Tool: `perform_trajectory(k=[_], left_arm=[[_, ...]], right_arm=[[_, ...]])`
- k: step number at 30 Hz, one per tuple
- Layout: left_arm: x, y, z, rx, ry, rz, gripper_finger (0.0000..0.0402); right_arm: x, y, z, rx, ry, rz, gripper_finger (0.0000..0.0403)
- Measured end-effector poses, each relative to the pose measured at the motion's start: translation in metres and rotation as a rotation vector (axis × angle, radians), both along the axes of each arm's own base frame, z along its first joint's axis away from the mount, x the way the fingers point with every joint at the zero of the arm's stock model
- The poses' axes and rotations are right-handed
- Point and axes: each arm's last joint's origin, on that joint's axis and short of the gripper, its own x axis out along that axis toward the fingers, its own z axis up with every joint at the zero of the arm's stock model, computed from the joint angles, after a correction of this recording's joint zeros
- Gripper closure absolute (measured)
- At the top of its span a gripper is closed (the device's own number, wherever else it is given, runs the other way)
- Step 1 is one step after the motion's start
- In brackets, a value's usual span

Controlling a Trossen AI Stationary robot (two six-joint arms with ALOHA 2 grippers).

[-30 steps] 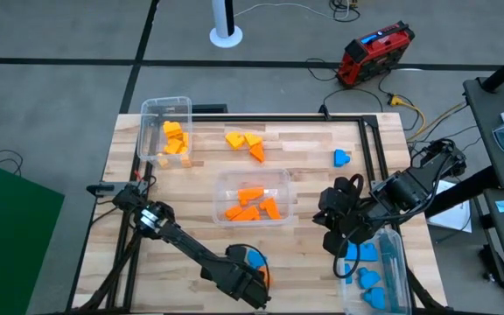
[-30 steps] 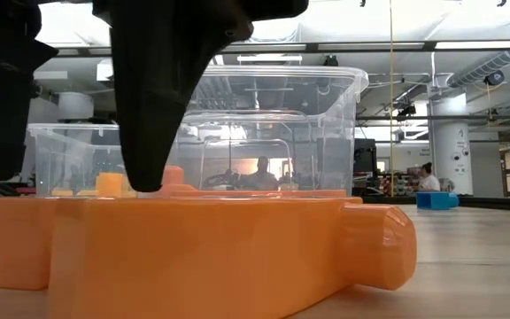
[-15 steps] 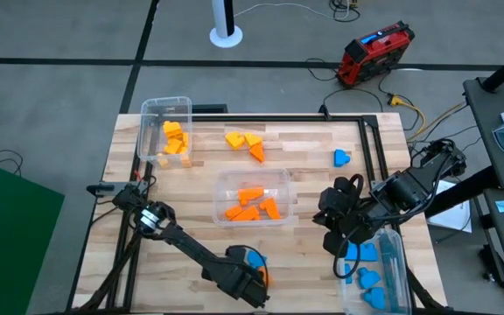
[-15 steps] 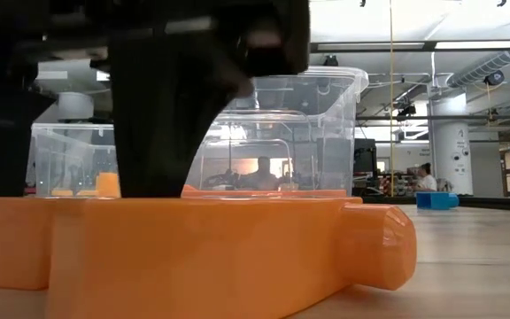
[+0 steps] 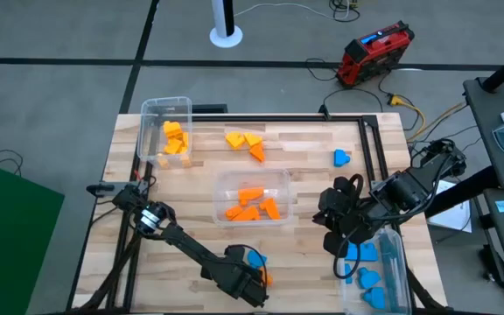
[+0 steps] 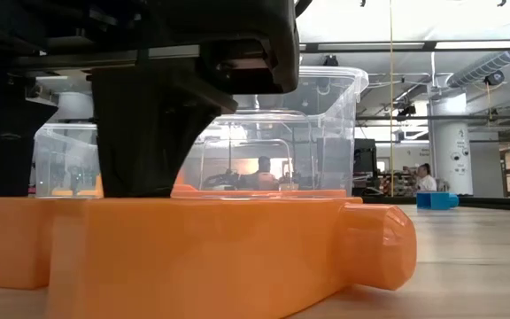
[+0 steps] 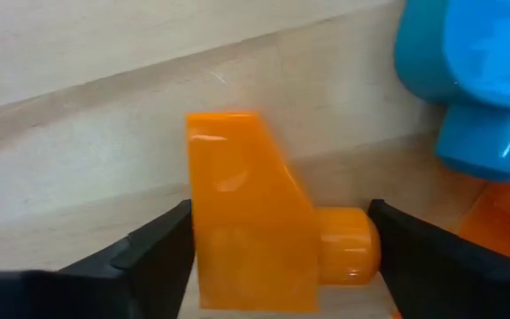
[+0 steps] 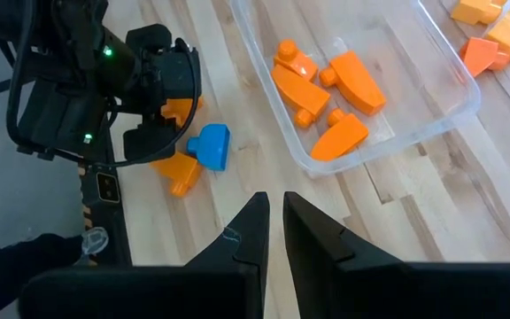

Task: Sort blocks
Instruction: Put the orange game piece into the middle transparent bin

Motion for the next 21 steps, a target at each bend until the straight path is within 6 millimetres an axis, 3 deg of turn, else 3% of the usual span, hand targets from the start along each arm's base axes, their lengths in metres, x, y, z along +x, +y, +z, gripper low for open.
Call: perform_trajectory(k=[5, 12, 18, 21], left_arm=[[0.000, 0.000, 0.000, 0.004, 0.005, 0.000, 0.0161], [-0.001, -0.001, 0.004, -0.004, 0.015, -0.003, 0.0163], [-0.005, -0.009, 0.041, -0.005, 0.025, -0.044, 0.0147], [-0.011, -0.011, 0.070, 0.004, 0.041, -0.060, 0.0151]], right_arm=[[0.000, 0.000, 0.000, -0.004, -0.001, 0.005, 0.0374], [0.000, 0.000, 0.000, -0.017, -0.004, 0.010, 0.0374], [0.000, 0.000, 0.000, -0.020, -0.004, 0.014, 0.0374], [0.000, 0.000, 0.000, -0.024, -0.004, 0.019, 0.0374]])
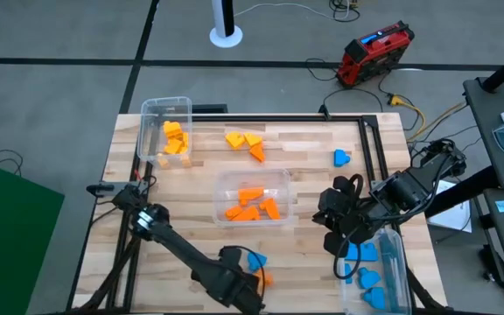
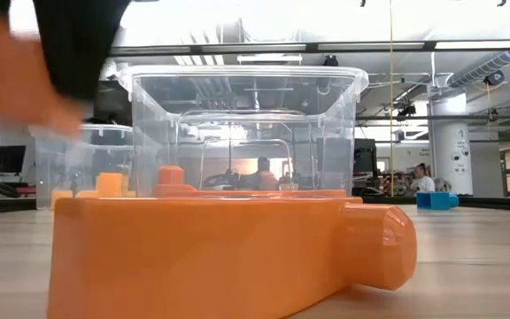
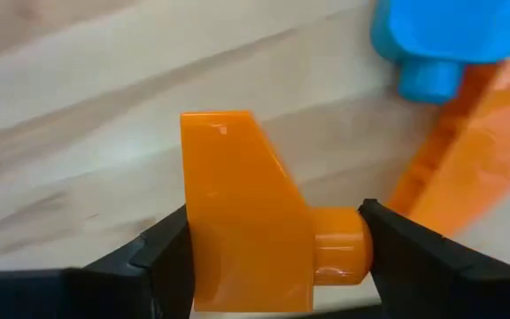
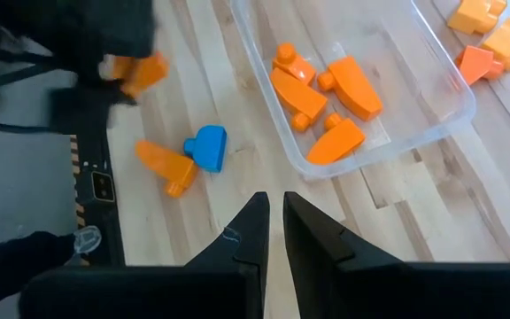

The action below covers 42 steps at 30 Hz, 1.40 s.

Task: Sort blocks
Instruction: Put the orange game piece into the middle transparent bin, then put the blue game piece into the bottom right transparent bin

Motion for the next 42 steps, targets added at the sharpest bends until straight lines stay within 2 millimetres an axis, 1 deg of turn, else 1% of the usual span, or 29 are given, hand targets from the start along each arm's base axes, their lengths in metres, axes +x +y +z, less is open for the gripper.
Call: perform_trajectory(k=[1, 4, 7, 8, 11, 13, 15, 17, 20, 24, 26, 29, 33, 42], left_arm=[[-0.002, -0.001, 0.011, -0.003, -0.004, -0.008, 0.0152], [-0.002, -0.003, 0.040, -0.037, -0.151, -0.061, 0.0152], [-0.003, 0.003, 0.064, -0.036, -0.291, -0.054, 0.0150], [-0.005, 0.006, 0.070, -0.007, -0.319, -0.050, 0.0150], [-0.011, 0.021, 0.092, 0.121, -0.396, -0.032, 0.0149], [-0.015, 0.036, 0.104, 0.214, -0.430, -0.008, 0.0149], [-0.011, 0.055, 0.116, 0.270, -0.489, 0.025, 0.0149], [-0.007, 0.074, 0.125, 0.316, -0.501, 0.014, 0.0149], [0.003, 0.102, 0.130, 0.358, -0.481, -0.001, 0.0148], [0.018, 0.138, 0.128, 0.374, -0.405, -0.054, 0.0148], [0.024, 0.152, 0.125, 0.387, -0.381, -0.057, 0.0147], [0.031, 0.168, 0.121, 0.377, -0.345, -0.055, 0.0138], [0.033, 0.177, 0.120, 0.374, -0.322, -0.088, 0.0115], [0.032, 0.176, 0.122, 0.385, -0.306, -0.162, 0.0081]], right_arm=[[0.000, 0.000, 0.000, -0.001, 0.000, 0.000, 0.0374], [0.000, 0.000, 0.000, -0.003, -0.001, 0.004, 0.0374], [0.001, 0.000, 0.000, -0.001, -0.004, 0.002, 0.0374], [0.001, -0.001, 0.000, -0.002, -0.004, 0.001, 0.0374], [0.001, -0.001, 0.000, -0.001, -0.004, 0.001, 0.0374], [0.001, -0.001, 0.000, -0.001, -0.006, 0.000, 0.0374], [0.002, -0.001, 0.000, -0.002, -0.006, -0.001, 0.0374], [0.003, -0.002, 0.000, -0.006, -0.007, 0.002, 0.0374], [0.003, -0.002, 0.000, -0.006, -0.010, 0.003, 0.0374], [0.004, -0.002, 0.001, -0.002, -0.021, 0.006, 0.0374], [0.004, -0.002, 0.001, -0.002, -0.020, 0.006, 0.0374], [0.004, -0.002, 0.001, -0.002, -0.020, 0.006, 0.0374], [0.004, -0.002, 0.001, -0.003, -0.020, 0.007, 0.0374], [0.004, -0.002, 0.001, -0.005, -0.020, 0.009, 0.0374]])
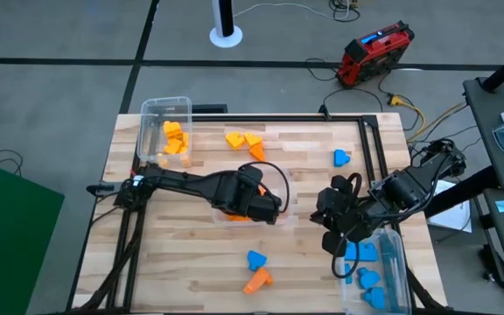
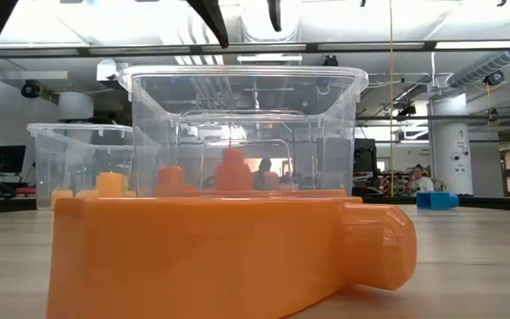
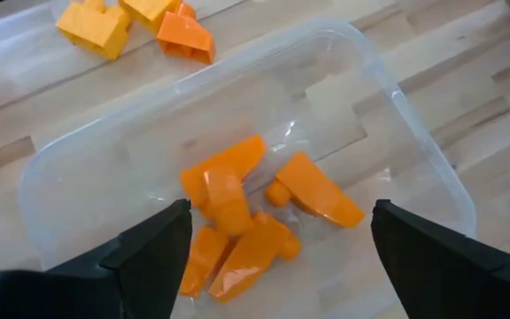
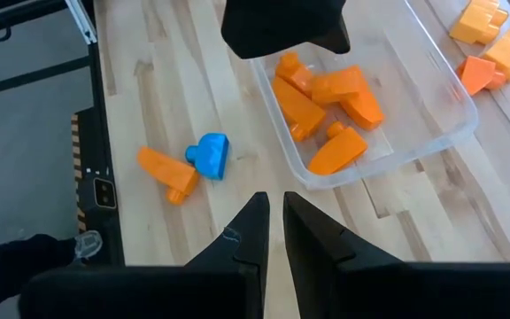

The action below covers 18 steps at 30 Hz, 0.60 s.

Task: Sort blocks
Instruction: Put the blue game piece into the bottom right transparent bin

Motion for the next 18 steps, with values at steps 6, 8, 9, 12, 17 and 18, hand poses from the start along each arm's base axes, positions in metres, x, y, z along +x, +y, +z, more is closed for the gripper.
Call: perform_trajectory(k=[6, 8, 9, 12, 17, 18], left_arm=[[-0.005, -0.003, 0.009, 0.005, -0.013, -0.034, 0.0075], [-0.011, -0.008, 0.018, 0.006, -0.040, -0.060, 0.0075], [-0.015, -0.010, 0.022, 0.005, -0.052, -0.069, 0.0075], [-0.029, -0.017, 0.037, 0.026, -0.089, -0.088, 0.0075], [-0.050, -0.022, 0.061, 0.054, -0.151, -0.133, 0.0075], [-0.054, -0.022, 0.066, 0.068, -0.151, -0.161, 0.0075]], right_arm=[[0.000, 0.000, 0.000, 0.011, 0.000, -0.015, 0.0374], [0.001, -0.002, 0.000, 0.018, 0.000, -0.030, 0.0374], [0.002, -0.003, 0.000, 0.021, 0.001, -0.039, 0.0374], [0.003, -0.007, 0.000, 0.021, 0.004, -0.059, 0.0374], [0.006, -0.013, 0.000, 0.023, 0.005, -0.083, 0.0374], [0.007, -0.013, 0.000, 0.026, 0.005, -0.089, 0.0374]])
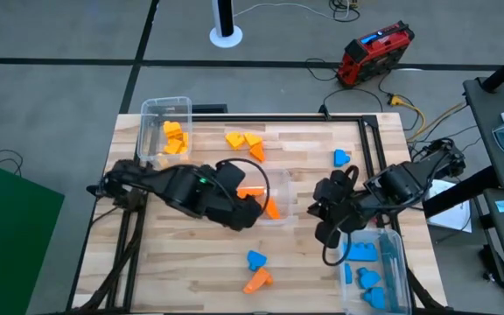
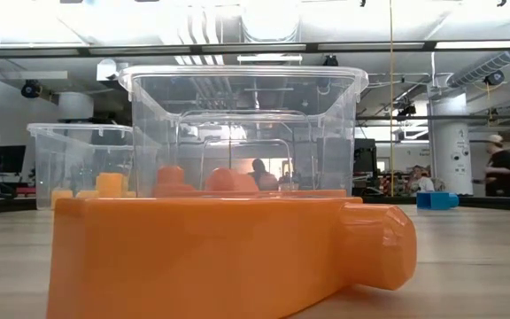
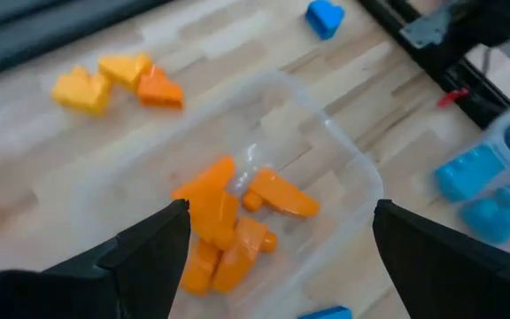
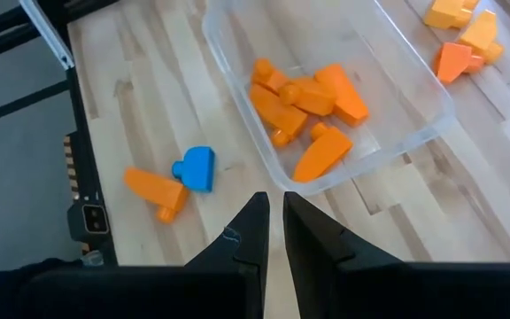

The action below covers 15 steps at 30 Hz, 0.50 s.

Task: Sort blocks
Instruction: Put the blue game piece into the bottom right transparent bin

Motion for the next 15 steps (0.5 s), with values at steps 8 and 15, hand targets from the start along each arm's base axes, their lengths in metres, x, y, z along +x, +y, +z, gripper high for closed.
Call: perform_trajectory(k=[8, 15], left_arm=[[-0.032, 0.020, 0.037, 0.149, -0.015, -0.131, 0.0075], [-0.061, 0.045, 0.063, 0.298, 0.015, -0.220, 0.0075]], right_arm=[[0.008, -0.017, 0.000, 0.032, 0.000, -0.101, 0.0374], [0.022, -0.060, 0.000, 0.041, -0.005, -0.279, 0.0374]])
